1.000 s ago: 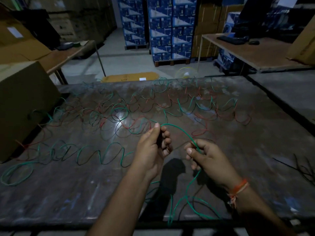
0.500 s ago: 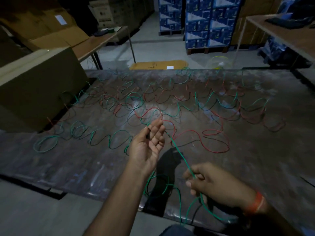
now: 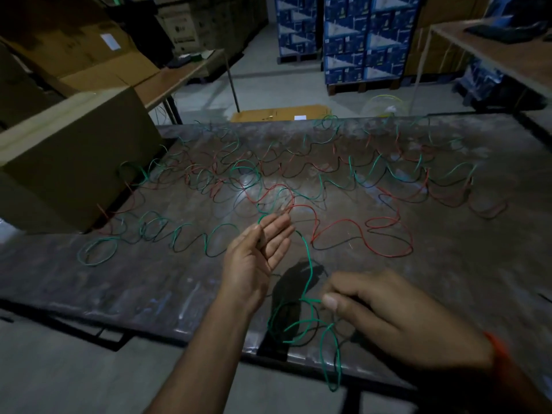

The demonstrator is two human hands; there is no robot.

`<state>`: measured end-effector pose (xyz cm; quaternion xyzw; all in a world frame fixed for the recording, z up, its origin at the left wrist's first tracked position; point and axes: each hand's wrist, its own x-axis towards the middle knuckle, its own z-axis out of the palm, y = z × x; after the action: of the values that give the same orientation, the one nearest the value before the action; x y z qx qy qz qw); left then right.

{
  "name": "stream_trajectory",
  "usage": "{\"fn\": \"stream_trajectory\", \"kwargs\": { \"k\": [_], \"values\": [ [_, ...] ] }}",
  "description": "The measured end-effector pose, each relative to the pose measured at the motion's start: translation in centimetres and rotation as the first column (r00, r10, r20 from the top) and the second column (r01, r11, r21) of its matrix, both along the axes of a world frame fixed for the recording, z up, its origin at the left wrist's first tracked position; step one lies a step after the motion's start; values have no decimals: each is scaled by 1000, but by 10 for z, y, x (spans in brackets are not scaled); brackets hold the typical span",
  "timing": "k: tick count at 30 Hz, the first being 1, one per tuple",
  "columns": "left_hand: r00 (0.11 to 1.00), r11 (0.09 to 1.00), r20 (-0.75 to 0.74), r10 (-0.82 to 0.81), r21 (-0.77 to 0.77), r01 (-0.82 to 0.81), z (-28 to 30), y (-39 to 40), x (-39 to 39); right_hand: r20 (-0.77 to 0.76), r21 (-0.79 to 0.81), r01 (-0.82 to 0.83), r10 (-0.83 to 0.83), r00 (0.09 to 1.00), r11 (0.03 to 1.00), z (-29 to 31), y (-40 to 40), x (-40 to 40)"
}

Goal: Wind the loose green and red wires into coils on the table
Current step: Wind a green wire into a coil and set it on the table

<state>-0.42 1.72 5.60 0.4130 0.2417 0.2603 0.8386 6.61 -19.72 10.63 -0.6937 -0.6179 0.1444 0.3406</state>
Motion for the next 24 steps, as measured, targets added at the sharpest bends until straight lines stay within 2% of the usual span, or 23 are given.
{"fn": "stream_trajectory", "kwargs": {
  "k": [5, 10, 12, 14, 16, 19, 24],
  "values": [
    [971, 984, -224, -77, 139, 110, -11, 28, -40, -37, 151, 115, -110, 993, 982, -4, 24, -28],
    [926, 943, -377, 32, 317, 97, -21, 90, -80, -15, 179, 266, -268, 963, 947, -16, 58, -51],
    [900, 850, -416, 127, 513, 117, -30, 125, -92, -31, 174, 309, -308, 951, 935, -20, 73, -60],
    [891, 696, -403, 208, 701, 155, -37, 165, -99, -65, 170, 345, -339, 939, 923, -23, 88, -68],
    [872, 557, -407, 274, 806, 201, -42, 202, -103, -92, 179, 378, -367, 926, 908, -28, 104, -74],
    [782, 464, -486, 390, 838, 289, -48, 253, -102, -106, 184, 421, -407, 907, 888, -40, 133, -73],
    [603, 553, -674, 427, 722, 415, -81, 326, -93, 50, 121, 475, -483, 874, 872, -80, 190, -56]
  ]
}}
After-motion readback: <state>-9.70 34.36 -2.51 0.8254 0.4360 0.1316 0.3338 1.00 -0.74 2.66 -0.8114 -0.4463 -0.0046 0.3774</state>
